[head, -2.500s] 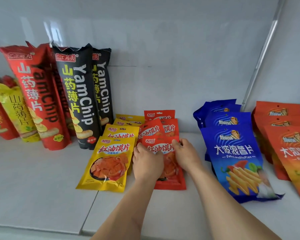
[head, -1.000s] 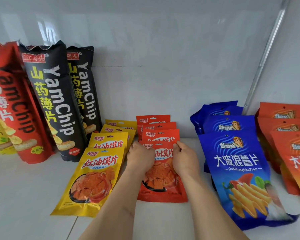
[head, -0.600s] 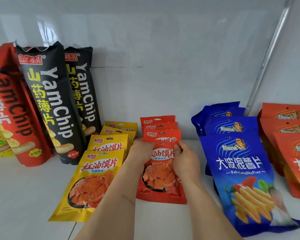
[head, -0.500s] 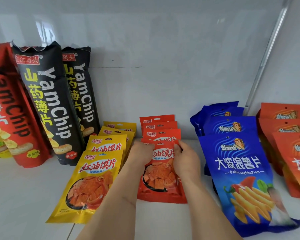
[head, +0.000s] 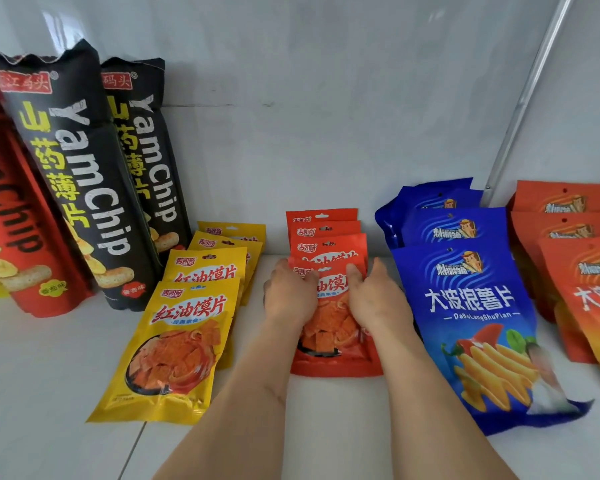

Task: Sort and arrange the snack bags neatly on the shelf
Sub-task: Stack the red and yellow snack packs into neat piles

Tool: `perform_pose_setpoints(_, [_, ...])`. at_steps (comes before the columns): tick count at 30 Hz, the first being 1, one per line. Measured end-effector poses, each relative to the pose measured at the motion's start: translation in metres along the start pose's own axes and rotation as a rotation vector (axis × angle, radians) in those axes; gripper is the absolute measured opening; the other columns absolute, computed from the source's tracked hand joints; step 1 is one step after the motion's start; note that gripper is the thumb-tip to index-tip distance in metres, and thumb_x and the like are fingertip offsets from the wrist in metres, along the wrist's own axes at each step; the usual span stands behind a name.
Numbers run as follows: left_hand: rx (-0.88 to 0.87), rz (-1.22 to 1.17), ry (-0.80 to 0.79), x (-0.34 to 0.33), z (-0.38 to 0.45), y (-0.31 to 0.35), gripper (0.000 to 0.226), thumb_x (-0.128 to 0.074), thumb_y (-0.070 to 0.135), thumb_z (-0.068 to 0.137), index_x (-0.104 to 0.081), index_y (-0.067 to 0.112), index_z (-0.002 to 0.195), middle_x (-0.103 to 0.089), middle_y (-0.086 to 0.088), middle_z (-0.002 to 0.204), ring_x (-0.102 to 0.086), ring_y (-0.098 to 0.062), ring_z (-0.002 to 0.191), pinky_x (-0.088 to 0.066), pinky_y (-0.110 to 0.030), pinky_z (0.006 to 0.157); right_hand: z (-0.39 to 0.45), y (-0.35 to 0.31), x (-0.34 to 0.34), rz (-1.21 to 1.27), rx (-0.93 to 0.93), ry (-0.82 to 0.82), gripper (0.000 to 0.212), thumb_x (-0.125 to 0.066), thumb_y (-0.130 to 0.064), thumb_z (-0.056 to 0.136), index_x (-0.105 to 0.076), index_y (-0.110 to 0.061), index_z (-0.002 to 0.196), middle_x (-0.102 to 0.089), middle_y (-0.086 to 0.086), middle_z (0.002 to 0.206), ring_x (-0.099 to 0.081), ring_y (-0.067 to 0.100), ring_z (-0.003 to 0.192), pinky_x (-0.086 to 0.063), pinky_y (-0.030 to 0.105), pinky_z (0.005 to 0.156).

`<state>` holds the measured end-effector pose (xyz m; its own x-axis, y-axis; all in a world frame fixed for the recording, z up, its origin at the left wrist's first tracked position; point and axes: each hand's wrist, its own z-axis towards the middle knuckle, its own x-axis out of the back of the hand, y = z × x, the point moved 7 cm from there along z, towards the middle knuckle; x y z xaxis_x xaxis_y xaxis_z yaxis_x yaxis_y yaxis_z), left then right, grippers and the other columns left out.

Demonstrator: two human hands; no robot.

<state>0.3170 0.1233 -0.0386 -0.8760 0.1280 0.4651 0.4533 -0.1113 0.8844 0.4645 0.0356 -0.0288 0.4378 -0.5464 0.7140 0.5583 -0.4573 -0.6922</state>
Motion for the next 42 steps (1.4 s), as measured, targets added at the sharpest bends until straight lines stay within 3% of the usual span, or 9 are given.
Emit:
perform_pose_setpoints(4, [-0.030,0.016,0.050,-0.002,-0.001,0.000,0.044,-0.065,0.044,0.089,-0.057,0.019,0.124,-0.069,-0.004,0.119,-0.067,-0.028,0.109,-0.056,-0.048,0.092,-0.002,0.003,-0.005,-0.091,0.005,-0.024,0.050,-0.036,-0.052,0.101,-0.047,-0.012,0.129,-0.059,0.011,0.127,-0.058,0.032,0.114,-0.045,0.039,0.088])
perform_pose_setpoints(9, [-0.063,0.052,0.078,-0.005,-0.001,0.002,0.046,-0.065,0.040,0.091,-0.055,0.015,0.128,-0.066,-0.007,0.124,-0.064,-0.030,0.113,-0.054,-0.048,0.096,-0.005,0.003,-0.008,-0.165,0.052,0.058,0.050,-0.037,-0.051,0.101,-0.052,-0.011,0.127,-0.056,0.013,0.125,-0.054,0.032,0.114,-0.045,0.042,0.094])
perform_pose_setpoints(15, [-0.065,0.078,0.046,-0.003,-0.002,0.006,0.046,-0.063,0.035,0.094,-0.051,0.009,0.130,-0.062,-0.012,0.129,-0.060,-0.033,0.118,-0.050,-0.047,0.100,-0.010,-0.001,-0.005,-0.198,0.058,0.115,0.048,-0.040,-0.050,0.100,-0.053,-0.010,0.122,-0.061,0.012,0.121,-0.058,0.031,0.109,-0.049,0.041,0.089])
perform_pose_setpoints(19, [-0.041,0.120,-0.039,0.002,-0.009,0.015,0.042,-0.056,0.026,0.099,-0.044,0.004,0.131,-0.057,-0.017,0.135,-0.057,-0.035,0.123,-0.049,-0.046,0.103,-0.016,-0.010,0.004,-0.186,0.089,0.140,0.041,-0.041,-0.042,0.102,-0.050,-0.006,0.121,-0.060,0.014,0.120,-0.060,0.031,0.106,-0.042,0.034,0.075])
perform_pose_setpoints(23, [-0.159,0.280,-0.012,0.024,-0.034,0.037,0.040,-0.046,0.017,0.102,-0.037,-0.003,0.135,-0.048,-0.021,0.139,-0.048,-0.035,0.130,-0.040,-0.044,0.110,-0.033,-0.022,0.016,-0.247,0.180,0.190,0.037,-0.041,-0.035,0.103,-0.048,-0.004,0.122,-0.056,0.017,0.122,-0.057,0.034,0.108,-0.043,0.036,0.078])
perform_pose_setpoints(27, [-0.328,0.448,0.064,0.055,-0.067,0.053,0.036,-0.041,0.014,0.102,-0.043,-0.001,0.134,-0.050,-0.017,0.137,-0.045,-0.033,0.129,-0.036,-0.041,0.109,-0.053,-0.042,0.027,-0.301,0.304,0.243,0.035,-0.042,-0.031,0.103,-0.051,-0.007,0.126,-0.057,0.016,0.123,-0.054,0.034,0.109,-0.047,0.043,0.087])
perform_pose_setpoints(33, [-0.391,0.500,0.271,0.112,-0.097,0.039,0.039,-0.045,0.021,0.101,-0.052,0.010,0.137,-0.052,-0.009,0.142,-0.041,-0.030,0.133,-0.037,-0.040,0.105,-0.093,-0.088,0.013,-0.159,0.471,0.129,0.035,-0.043,-0.022,0.103,-0.052,-0.009,0.133,-0.055,0.014,0.130,-0.052,0.034,0.117,-0.045,0.043,0.090])
perform_pose_setpoints(38, [-0.247,0.493,0.353,0.167,-0.094,0.002,0.046,-0.049,0.030,0.099,-0.048,0.011,0.142,-0.048,-0.009,0.146,-0.036,-0.031,0.137,-0.031,-0.042,0.111,-0.118,-0.121,-0.007,-0.001,0.492,-0.033,0.017,-0.044,-0.022,0.102,-0.056,-0.009,0.105,-0.062,0.016,0.112,-0.057,0.035,0.107,-0.034,0.033,0.072])
perform_pose_setpoints(42, [-0.055,0.488,0.277,0.193,-0.084,-0.036,0.054,-0.050,0.037,0.098,-0.040,0.010,0.145,-0.044,-0.010,0.149,-0.034,-0.032,0.139,-0.033,-0.045,0.110,-0.120,-0.137,-0.026,0.114,0.372,-0.157,0.034,-0.044,-0.027,0.104,-0.054,-0.007,0.129,-0.062,0.013,0.129,-0.057,0.031,0.119,-0.042,0.032,0.086])
